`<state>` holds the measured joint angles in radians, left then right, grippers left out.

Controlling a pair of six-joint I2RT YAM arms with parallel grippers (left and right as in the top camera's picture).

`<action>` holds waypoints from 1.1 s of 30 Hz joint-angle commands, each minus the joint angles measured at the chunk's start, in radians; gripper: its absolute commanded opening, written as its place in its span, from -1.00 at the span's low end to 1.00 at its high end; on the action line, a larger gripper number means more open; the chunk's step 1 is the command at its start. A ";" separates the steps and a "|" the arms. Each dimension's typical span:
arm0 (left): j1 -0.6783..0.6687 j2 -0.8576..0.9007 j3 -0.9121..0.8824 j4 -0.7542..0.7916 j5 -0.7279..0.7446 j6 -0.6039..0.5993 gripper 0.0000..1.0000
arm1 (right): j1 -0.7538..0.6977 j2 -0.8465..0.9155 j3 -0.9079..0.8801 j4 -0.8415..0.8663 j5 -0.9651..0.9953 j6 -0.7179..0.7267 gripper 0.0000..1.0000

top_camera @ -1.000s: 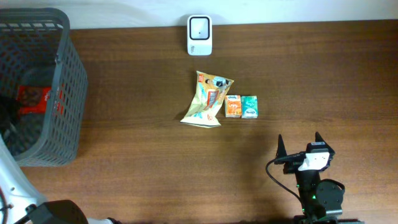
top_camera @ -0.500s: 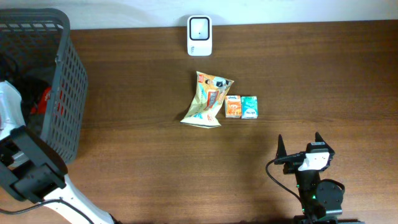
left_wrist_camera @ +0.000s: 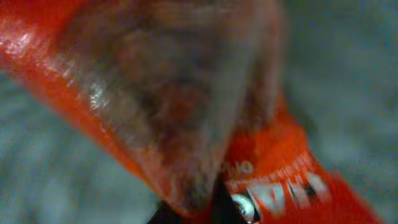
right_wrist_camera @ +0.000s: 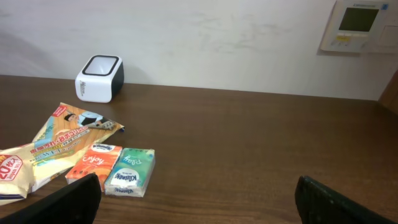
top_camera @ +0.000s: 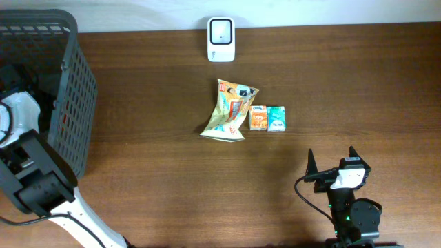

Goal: Scan the item barcode
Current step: 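Reach the left gripper into the basket for the red HACKS bag, then place the red HACKS bag left of the yellow bag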

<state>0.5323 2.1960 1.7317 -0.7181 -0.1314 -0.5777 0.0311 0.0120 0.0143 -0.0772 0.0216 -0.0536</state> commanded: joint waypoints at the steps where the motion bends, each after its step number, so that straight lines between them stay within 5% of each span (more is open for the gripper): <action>1: 0.003 -0.005 -0.027 -0.031 -0.005 0.033 -1.00 | -0.006 -0.005 -0.009 -0.002 0.009 0.002 0.97; 9: -0.008 -0.588 -0.026 -0.041 0.043 0.034 -1.00 | -0.006 -0.005 -0.009 -0.002 0.009 0.001 0.97; 14: -0.220 -0.832 -0.027 -0.135 0.465 0.351 -1.00 | -0.006 -0.005 -0.009 -0.002 0.009 0.002 0.97; 16: -0.425 -0.804 -0.058 -0.267 0.484 0.479 -1.00 | -0.006 -0.005 -0.009 -0.002 0.009 0.002 0.97; 20: -0.726 -0.639 -0.216 -0.247 0.466 0.819 -1.00 | -0.006 -0.005 -0.009 -0.002 0.009 0.002 0.97; 24: -0.765 -0.404 -0.233 -0.148 0.270 0.845 -1.00 | -0.006 -0.005 -0.009 -0.002 0.009 0.002 0.97; 28: -0.765 -0.213 -0.233 -0.128 0.262 0.924 -1.00 | -0.006 -0.005 -0.009 -0.002 0.009 0.002 0.97; 29: -0.765 -0.194 -0.233 -0.129 0.265 0.924 -0.89 | -0.006 -0.005 -0.009 -0.002 0.009 0.002 0.97; 30: -0.765 -0.193 -0.232 -0.127 0.266 0.923 0.98 | -0.006 -0.005 -0.009 -0.002 0.009 0.002 0.97; 33: -0.758 -0.206 -0.040 -0.272 0.264 0.825 0.98 | -0.006 -0.005 -0.009 -0.002 0.009 0.002 0.97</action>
<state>-0.2291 2.0026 1.5318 -0.9016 0.1299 0.2947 0.0311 0.0120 0.0143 -0.0772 0.0216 -0.0525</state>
